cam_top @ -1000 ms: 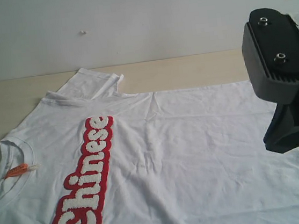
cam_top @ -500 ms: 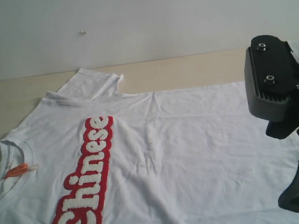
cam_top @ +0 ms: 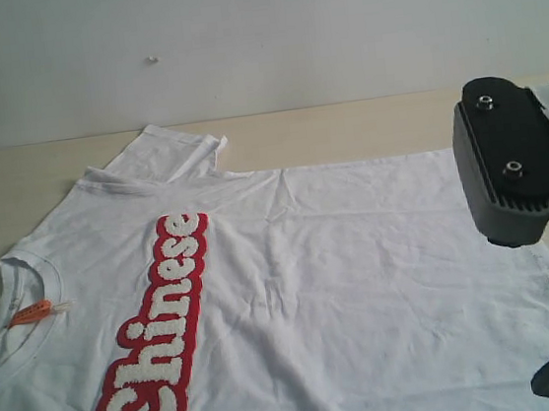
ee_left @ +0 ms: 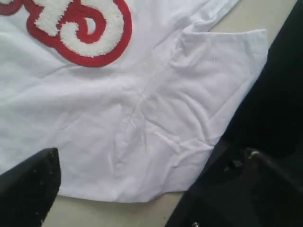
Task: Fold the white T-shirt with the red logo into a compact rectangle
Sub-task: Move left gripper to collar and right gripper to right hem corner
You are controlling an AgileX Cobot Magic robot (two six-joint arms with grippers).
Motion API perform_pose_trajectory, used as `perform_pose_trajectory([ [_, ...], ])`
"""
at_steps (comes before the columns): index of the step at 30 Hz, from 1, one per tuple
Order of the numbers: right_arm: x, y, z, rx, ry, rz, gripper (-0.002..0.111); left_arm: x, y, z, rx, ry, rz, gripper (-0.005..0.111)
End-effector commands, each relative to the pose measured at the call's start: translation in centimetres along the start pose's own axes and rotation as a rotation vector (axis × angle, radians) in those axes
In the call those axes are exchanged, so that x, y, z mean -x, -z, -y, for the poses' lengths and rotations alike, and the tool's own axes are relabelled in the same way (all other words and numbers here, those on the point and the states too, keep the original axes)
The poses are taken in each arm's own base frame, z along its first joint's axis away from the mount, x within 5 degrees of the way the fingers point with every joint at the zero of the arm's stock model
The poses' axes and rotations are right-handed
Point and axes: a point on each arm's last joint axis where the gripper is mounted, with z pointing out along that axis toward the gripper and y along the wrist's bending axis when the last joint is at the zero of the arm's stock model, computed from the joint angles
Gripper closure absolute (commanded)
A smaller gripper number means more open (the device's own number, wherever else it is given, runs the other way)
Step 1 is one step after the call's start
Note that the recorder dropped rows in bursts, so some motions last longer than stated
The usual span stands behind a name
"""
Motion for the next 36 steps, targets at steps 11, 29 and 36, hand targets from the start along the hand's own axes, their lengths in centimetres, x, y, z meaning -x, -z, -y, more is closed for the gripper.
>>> perform_pose_trajectory([
  [11,-0.3,-3.9,3.6,-0.030,0.199,-0.181,0.005,1.0,-3.0,-5.4,0.222,-0.496,-0.220,0.001],
  [29,-4.5,-9.8,10.9,-0.052,0.160,-0.210,0.005,5.6,-7.3,-16.0,0.166,-0.528,-0.272,0.002],
  [36,-6.8,-11.7,13.0,-0.061,0.191,-0.223,0.005,3.8,-9.6,-18.9,0.119,-0.527,-0.301,0.002],
])
